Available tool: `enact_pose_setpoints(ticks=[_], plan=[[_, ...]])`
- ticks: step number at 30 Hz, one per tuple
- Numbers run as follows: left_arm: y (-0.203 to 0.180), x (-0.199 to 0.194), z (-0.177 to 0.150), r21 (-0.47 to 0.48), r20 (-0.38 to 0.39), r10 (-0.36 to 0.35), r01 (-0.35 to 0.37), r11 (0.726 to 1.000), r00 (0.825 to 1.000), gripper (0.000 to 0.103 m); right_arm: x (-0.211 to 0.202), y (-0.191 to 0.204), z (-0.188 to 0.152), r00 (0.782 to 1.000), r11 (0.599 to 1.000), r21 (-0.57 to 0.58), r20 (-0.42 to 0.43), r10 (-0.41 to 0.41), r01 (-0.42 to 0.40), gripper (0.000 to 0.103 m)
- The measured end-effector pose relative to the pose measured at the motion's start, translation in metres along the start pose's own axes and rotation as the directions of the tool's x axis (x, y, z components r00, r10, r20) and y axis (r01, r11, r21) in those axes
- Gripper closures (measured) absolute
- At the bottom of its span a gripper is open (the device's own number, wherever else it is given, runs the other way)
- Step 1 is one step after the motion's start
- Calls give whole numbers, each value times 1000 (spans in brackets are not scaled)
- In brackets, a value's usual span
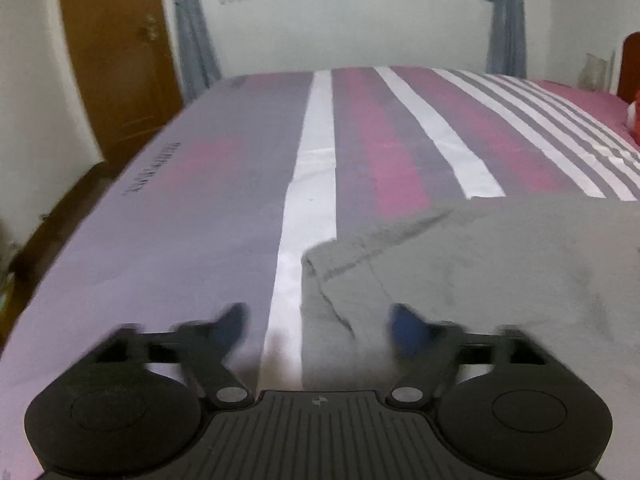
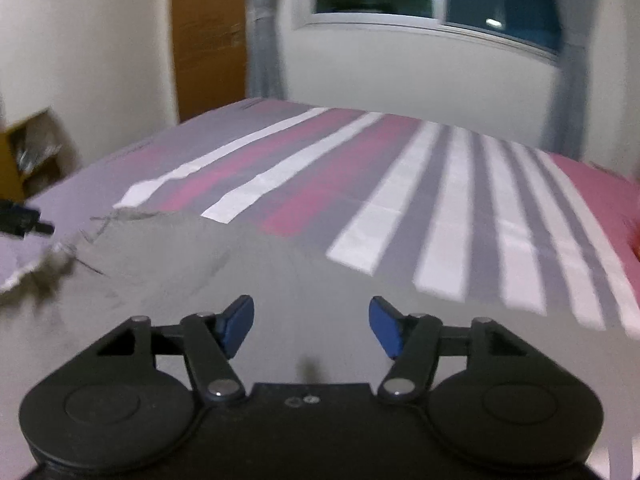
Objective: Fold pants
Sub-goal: 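Grasp the sweatpants leg hem with the left gripper while the right gripper grasps the other hem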
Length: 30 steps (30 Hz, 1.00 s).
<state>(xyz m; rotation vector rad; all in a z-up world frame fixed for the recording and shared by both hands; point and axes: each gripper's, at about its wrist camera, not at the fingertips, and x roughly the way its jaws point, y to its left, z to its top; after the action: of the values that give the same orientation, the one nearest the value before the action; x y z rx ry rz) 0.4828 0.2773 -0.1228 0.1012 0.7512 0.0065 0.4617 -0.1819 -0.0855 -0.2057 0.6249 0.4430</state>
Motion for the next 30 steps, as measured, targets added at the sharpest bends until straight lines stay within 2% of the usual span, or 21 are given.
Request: enact_pose_setpoints(ticks=[1,2,6,7,9,11,12,13,14,15,16,17,18,19,21,23,26,30], plan=[[5,12,4,0,-3,-20,20,1000,1000,0,19,0,6,1000,999,-34,-18,10,-11,37],[8,25,8,4,-11,-48,48,999,999,0,39,1,11,999,997,-77,-45,23,-27,37],[11,74,15,54,-93,-52,57,997,994,0,92,1,18,990,976,-200,-129,55,-80,39],[13,84,15,58,-114,-77,84,995,990,0,100,0,18,989,972,-222,-141,50,-81,40],[17,96,18,28,-116,-125,129,991,985,0,113,-6,19,983,965,-235,-167,75,-114,41],[20,106,20,9,-117,-164,166,986,980,3,124,-20,16,966,962,-204,-223,134,-181,41],[22,111,20,-7,-119,-186,187,982,975,8,127,-26,15,958,961,-180,-239,162,-208,39],[23,115,19,-29,-116,-222,220,975,968,24,129,-30,15,949,960,-151,-251,192,-234,39],[18,116,21,-29,-113,-244,242,970,963,47,129,-32,14,941,958,-136,-263,210,-252,40],[13,116,22,-24,-109,-264,263,964,958,59,131,-35,15,936,956,-131,-274,220,-263,44],[9,115,23,-14,-107,-260,260,966,960,75,129,-35,15,928,952,-126,-288,235,-280,58],[2,113,24,9,-111,-268,270,963,957,83,127,-36,16,920,948,-120,-302,248,-295,69],[-5,110,26,45,-109,-244,250,967,964,84,124,-35,16,922,951,-125,-308,232,-282,90],[-7,105,25,61,-102,-229,236,970,968,86,120,-32,16,927,954,-145,-311,209,-264,97],[-8,84,26,62,-48,-212,215,975,976,87,100,-22,17,945,952,-205,-285,163,-226,98],[0,50,28,51,28,-224,223,974,974,88,63,-10,24,969,951,-247,-207,136,-186,98],[12,-14,26,41,137,-261,257,965,956,88,-5,8,31,986,937,-319,-126,109,-145,98],[16,-111,-10,76,218,-305,296,952,927,88,-109,52,11,998,900,-430,-50,50,-66,98]])
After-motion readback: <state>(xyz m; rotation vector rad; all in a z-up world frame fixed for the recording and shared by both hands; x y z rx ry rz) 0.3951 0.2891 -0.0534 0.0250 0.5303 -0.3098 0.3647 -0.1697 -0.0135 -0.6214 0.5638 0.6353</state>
